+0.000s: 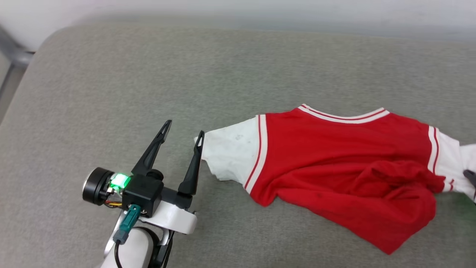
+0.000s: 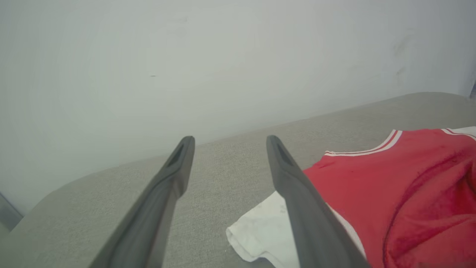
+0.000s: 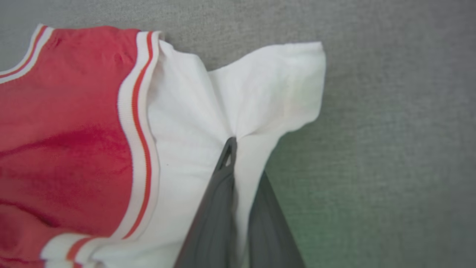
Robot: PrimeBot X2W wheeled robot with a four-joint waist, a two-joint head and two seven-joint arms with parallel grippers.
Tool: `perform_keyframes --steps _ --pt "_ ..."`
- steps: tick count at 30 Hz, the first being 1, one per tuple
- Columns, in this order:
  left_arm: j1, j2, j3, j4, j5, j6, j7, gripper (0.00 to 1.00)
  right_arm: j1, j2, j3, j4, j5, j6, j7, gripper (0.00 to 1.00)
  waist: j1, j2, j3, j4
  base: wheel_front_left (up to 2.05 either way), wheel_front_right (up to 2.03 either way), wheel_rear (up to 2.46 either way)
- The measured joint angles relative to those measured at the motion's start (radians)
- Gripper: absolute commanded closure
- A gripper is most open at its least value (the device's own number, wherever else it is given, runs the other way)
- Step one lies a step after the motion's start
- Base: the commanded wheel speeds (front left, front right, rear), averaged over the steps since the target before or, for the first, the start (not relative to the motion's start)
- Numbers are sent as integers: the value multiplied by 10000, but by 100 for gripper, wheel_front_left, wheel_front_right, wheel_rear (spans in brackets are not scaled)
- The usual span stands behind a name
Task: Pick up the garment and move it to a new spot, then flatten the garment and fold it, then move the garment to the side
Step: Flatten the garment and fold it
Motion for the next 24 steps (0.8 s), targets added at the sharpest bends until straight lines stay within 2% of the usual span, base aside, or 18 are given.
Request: perform_keyframes --steps 5,6,7,12,19,24 --pt "93 4 115 217 -61 -88 0 0 439 96 -382 334 -54 0 -541 100 0 0 -160 -414 0 0 0" --pt "93 0 127 280 -65 -113 0 0 458 153 -382 412 -82 0 -606 73 0 0 -179 -467 0 0 0" --pt "95 4 134 349 -65 -144 0 0 474 198 -362 420 -125 0 -803 0 0 0 -197 -516 0 0 0" --pt "152 -50 360 543 -313 -217 0 0 459 368 -194 169 31 -4 -2059 0 0 0 -326 -775 0 0 0" --pt "443 -268 991 389 -780 -405 0 0 661 42 1066 -1607 268 -2 -4437 0 0 0 -648 -1240 0 0 0" --pt "694 -397 1271 261 -752 -476 0 0 1289 -10 1515 -2836 245 -6 -6134 0 0 0 -902 -1488 0 0 0"
